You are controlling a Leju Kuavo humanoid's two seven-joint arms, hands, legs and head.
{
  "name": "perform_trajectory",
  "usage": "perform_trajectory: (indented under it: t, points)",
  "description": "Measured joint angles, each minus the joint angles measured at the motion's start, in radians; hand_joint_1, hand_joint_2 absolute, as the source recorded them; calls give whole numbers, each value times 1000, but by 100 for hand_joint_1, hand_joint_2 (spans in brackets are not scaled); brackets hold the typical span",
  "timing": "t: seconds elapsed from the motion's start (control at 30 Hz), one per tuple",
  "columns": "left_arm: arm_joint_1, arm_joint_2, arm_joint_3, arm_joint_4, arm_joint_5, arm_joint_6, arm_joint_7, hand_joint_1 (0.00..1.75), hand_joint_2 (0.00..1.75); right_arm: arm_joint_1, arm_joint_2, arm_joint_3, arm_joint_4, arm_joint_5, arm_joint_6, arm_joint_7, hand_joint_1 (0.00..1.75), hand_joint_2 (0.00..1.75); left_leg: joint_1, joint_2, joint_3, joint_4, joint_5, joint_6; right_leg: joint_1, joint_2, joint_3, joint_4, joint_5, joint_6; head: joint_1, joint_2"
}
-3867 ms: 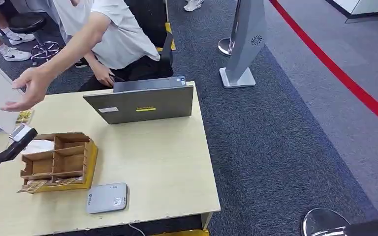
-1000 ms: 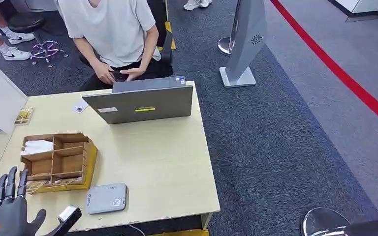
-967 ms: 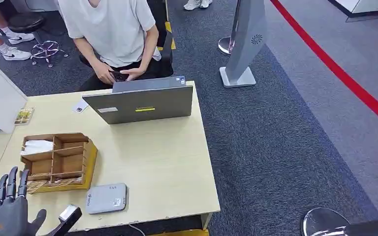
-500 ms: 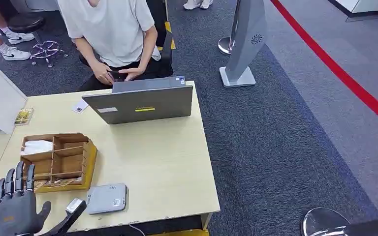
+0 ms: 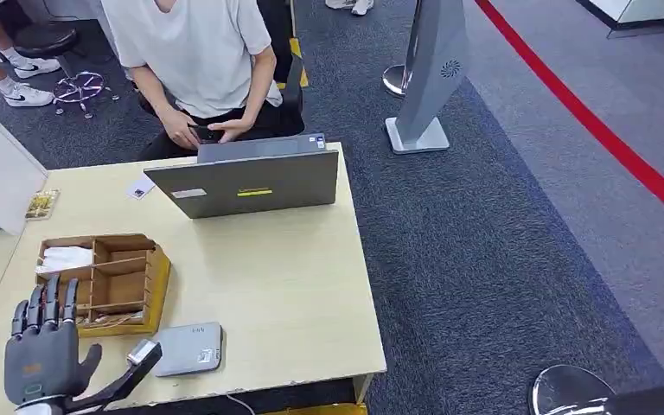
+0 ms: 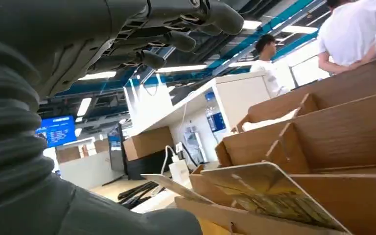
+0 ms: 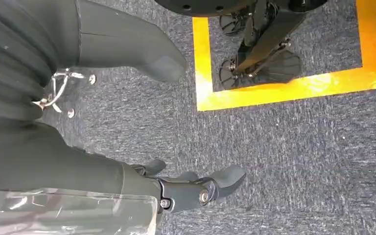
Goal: Pass the card to the sensor for recognition and then transmit it.
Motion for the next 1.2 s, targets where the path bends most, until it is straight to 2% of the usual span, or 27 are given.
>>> perform_trajectory:
  t: [0.13,0.43,0.53,0.67,1.2]
  points:
    - [-10,0,-14,3,2,-27,-1,0,175,0,0,0,0,-2,2,0,0,175,0,0,0,0,0,0,0,0,0,0,0,0,0,0]
    - [-15,0,-19,3,3,-41,-1,0,175,0,0,0,0,-3,2,0,0,175,0,0,0,0,0,0,0,0,0,0,0,0,0,0]
    - [-29,0,-45,5,6,-88,10,0,175,-1,0,9,0,-28,-1,13,0,175,0,0,0,0,0,0,0,0,0,0,0,0,0,0]
    - [-29,0,-48,5,10,-104,27,0,175,0,0,21,-2,-50,-1,27,0,175,0,0,0,0,0,0,0,0,0,0,0,0,0,0]
    - [-21,0,-40,5,26,-127,55,0,175,-1,0,42,-10,-70,2,46,0,175,0,0,0,0,0,0,0,0,0,0,0,1,0,0]
